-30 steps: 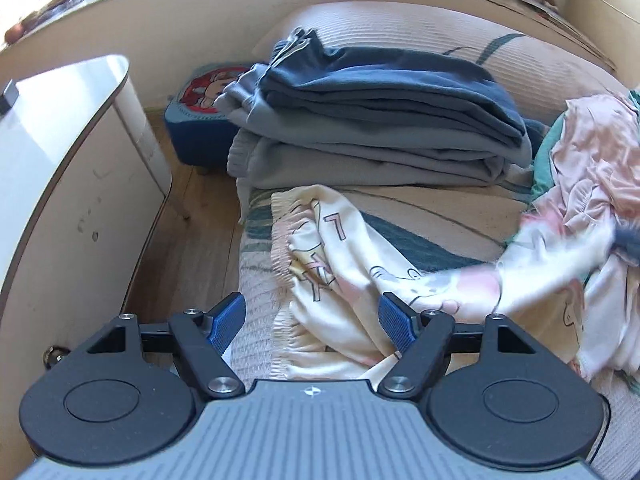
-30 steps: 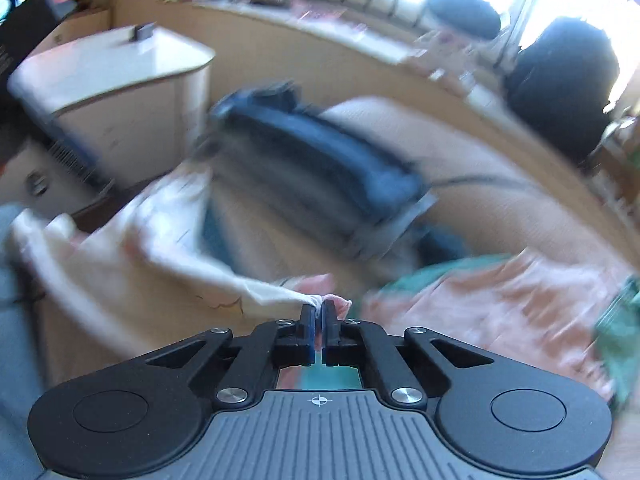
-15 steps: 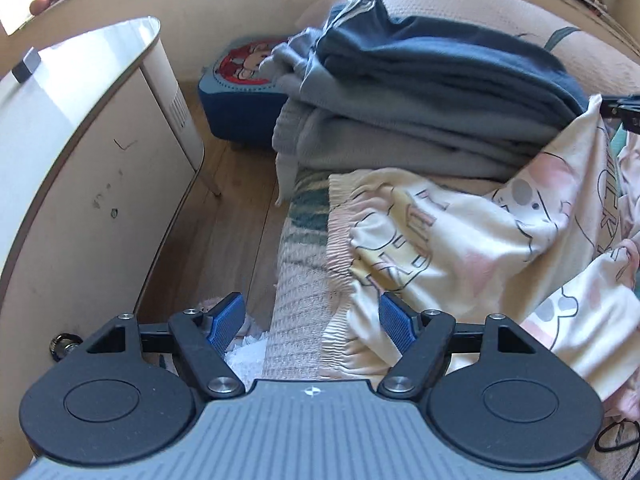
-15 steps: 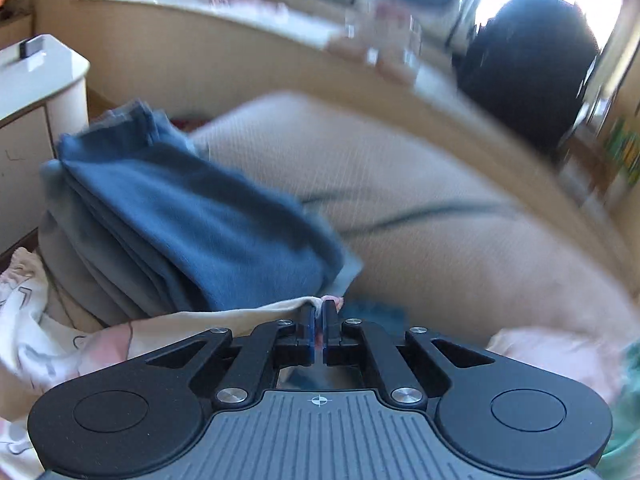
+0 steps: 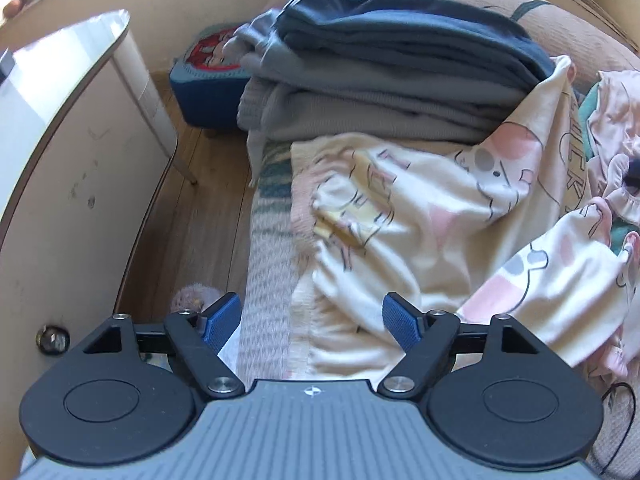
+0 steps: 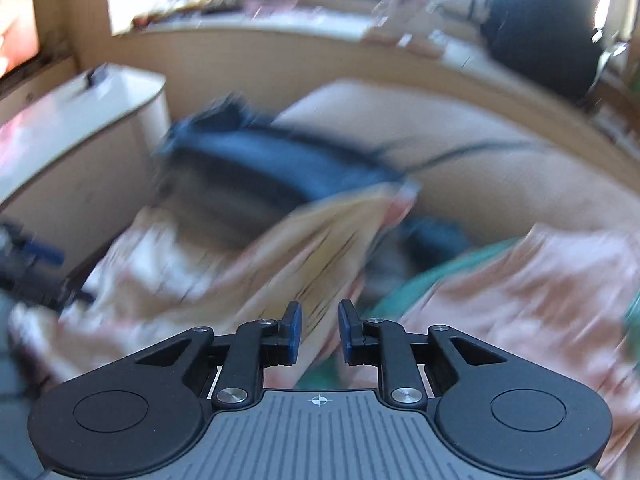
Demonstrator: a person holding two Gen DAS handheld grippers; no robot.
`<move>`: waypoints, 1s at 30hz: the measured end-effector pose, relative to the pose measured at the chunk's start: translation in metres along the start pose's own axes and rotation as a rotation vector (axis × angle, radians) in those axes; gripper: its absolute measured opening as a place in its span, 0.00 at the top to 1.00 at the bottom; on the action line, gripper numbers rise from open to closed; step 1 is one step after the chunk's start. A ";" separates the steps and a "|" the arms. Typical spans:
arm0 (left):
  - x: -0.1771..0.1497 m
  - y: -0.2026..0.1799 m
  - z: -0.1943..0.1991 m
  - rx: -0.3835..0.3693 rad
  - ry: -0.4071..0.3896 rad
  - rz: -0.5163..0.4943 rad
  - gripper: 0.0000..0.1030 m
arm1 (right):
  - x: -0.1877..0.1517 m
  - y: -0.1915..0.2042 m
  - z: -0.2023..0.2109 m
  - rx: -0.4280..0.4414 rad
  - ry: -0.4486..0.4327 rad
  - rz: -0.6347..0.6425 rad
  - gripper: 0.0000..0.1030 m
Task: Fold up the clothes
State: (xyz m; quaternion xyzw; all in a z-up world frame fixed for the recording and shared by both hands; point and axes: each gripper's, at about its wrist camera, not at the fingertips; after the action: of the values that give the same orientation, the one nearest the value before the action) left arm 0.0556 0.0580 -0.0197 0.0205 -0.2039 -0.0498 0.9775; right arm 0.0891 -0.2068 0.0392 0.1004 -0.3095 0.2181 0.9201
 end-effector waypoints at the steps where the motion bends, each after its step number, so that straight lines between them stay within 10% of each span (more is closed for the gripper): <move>1: -0.002 0.004 0.004 -0.017 -0.004 0.021 0.26 | -0.006 0.003 -0.001 -0.002 0.019 -0.004 0.80; 5: -0.006 0.017 0.022 -0.054 -0.041 0.049 0.24 | -0.019 0.008 0.013 -0.028 0.057 -0.079 0.77; 9: -0.017 0.029 0.019 -0.122 -0.052 0.012 0.20 | -0.038 0.017 0.034 -0.096 0.074 -0.105 0.50; 14: -0.025 0.047 0.014 -0.315 -0.018 -0.020 0.29 | -0.048 0.022 0.028 -0.160 0.097 -0.280 0.50; 22: -0.046 0.071 0.026 -0.404 -0.055 -0.015 0.26 | -0.046 0.022 0.006 -0.160 0.124 -0.322 0.50; 27: -0.071 0.066 0.037 -0.436 -0.103 0.067 0.24 | -0.069 0.019 0.006 -0.082 0.044 -0.338 0.80; 30: -0.092 0.055 0.044 -0.330 -0.087 0.094 0.25 | -0.087 0.021 0.019 -0.059 -0.051 -0.364 0.97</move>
State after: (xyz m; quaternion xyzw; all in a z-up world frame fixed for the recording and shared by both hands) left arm -0.0408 0.1211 -0.0123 -0.1521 -0.2359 -0.0375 0.9591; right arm 0.0072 -0.2237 0.0022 0.1330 -0.3155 0.0364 0.9388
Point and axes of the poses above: each gripper's, at about its wrist camera, not at the fingertips, and z roughly against the way its jaws point, y to its left, x to its top, and after that the axes turned 10 degrees about -z, right-handed
